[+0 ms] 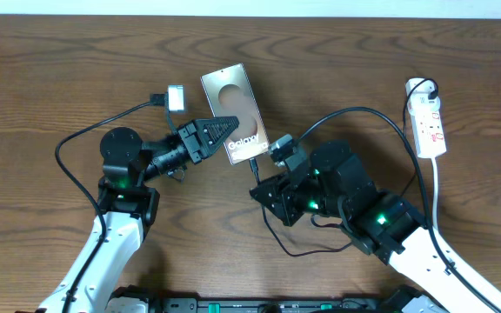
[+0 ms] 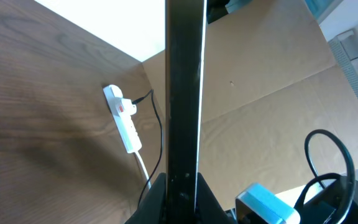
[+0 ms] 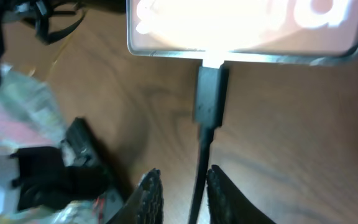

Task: Plug charger to phone and switch on socket
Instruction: 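Push the plug up into the phone's port with the right gripper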

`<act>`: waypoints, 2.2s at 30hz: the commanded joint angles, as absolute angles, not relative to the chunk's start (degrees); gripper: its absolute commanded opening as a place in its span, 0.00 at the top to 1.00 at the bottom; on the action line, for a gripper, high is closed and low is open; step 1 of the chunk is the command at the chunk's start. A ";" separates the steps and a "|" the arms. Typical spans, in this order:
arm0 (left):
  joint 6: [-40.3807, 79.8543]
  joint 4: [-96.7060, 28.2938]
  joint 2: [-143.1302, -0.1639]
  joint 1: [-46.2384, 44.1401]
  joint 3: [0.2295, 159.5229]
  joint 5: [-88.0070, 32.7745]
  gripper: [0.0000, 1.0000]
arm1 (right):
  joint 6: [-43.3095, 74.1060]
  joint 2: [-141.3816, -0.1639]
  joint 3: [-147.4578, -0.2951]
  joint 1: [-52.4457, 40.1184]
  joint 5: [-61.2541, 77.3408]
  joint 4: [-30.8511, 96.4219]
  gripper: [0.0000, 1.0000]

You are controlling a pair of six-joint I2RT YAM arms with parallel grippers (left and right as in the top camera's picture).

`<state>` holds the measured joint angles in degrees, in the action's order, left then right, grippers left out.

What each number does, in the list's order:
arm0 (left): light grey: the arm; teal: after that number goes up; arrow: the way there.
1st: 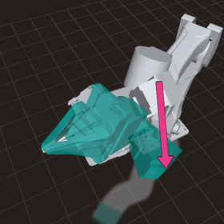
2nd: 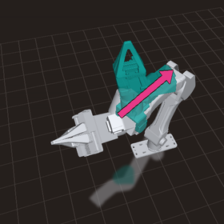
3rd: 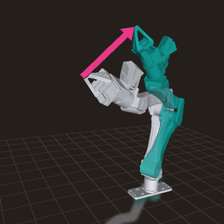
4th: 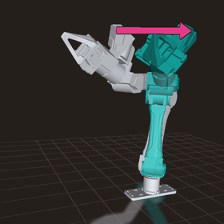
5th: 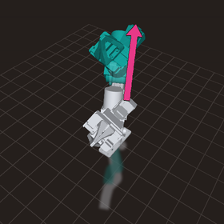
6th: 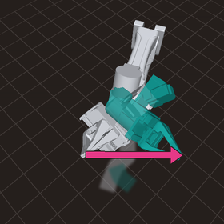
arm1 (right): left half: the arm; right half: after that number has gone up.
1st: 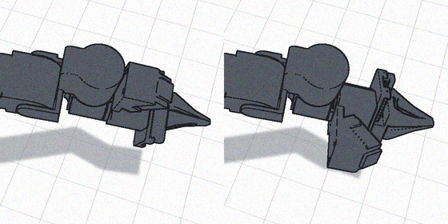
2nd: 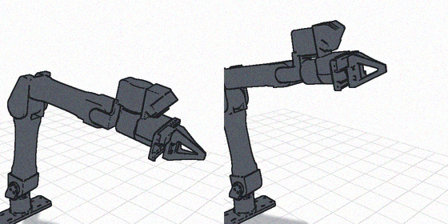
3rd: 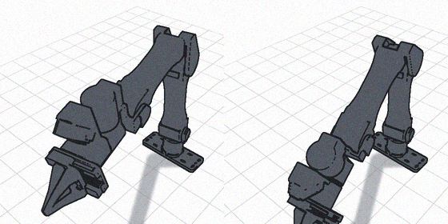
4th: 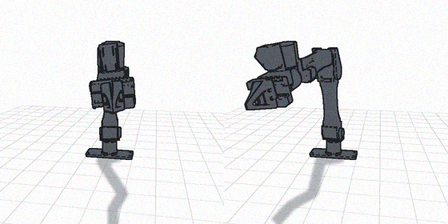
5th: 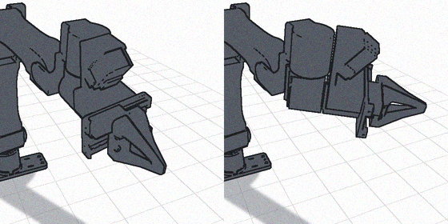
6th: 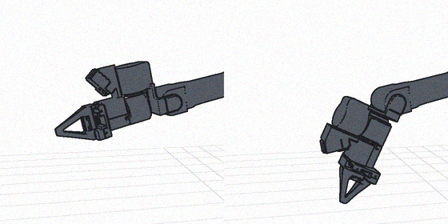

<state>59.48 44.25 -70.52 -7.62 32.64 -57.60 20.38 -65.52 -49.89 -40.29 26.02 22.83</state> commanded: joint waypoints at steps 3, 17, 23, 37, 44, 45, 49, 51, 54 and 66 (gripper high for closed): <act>58.13 45.06 -70.00 -7.75 33.65 -57.71 0.93 | 19.68 -66.32 -50.83 -41.74 18.04 20.45 0.81; 58.06 45.08 -70.00 -7.75 33.65 -64.49 0.92 | 19.66 -69.58 -50.83 -41.63 17.89 2.20 0.99; 57.84 45.08 -70.00 -7.75 33.65 -65.89 0.93 | 19.40 -69.67 -50.83 -42.11 17.41 4.38 0.99; 55.55 45.08 -70.00 -7.75 33.65 -69.93 0.93 | 16.21 -68.12 -50.85 -41.52 15.07 -3.33 0.99; 55.46 45.08 -70.00 -7.75 33.65 -70.15 0.93 | 16.23 -68.12 -50.85 -41.52 14.17 -7.11 0.99; 55.22 45.08 -70.00 -7.75 33.65 -70.19 0.93 | 16.23 -68.12 -50.85 -41.52 13.58 -7.07 0.99; 54.63 45.08 -70.00 -7.75 33.63 -70.54 0.93 | 16.23 -68.10 -50.85 -41.50 12.97 -10.22 0.99; 54.65 45.08 -70.00 -7.75 33.65 -70.67 0.93 | 16.23 -68.12 -50.85 -41.52 12.97 -10.83 0.99; 54.17 45.06 -70.00 -7.75 33.63 -71.61 0.93 | 16.21 -68.14 -50.85 -41.45 11.84 -10.92 0.99; 53.58 45.06 -70.00 -7.81 33.63 -72.03 0.93 | 18.17 -67.59 -50.85 -40.49 13.02 -11.11 0.99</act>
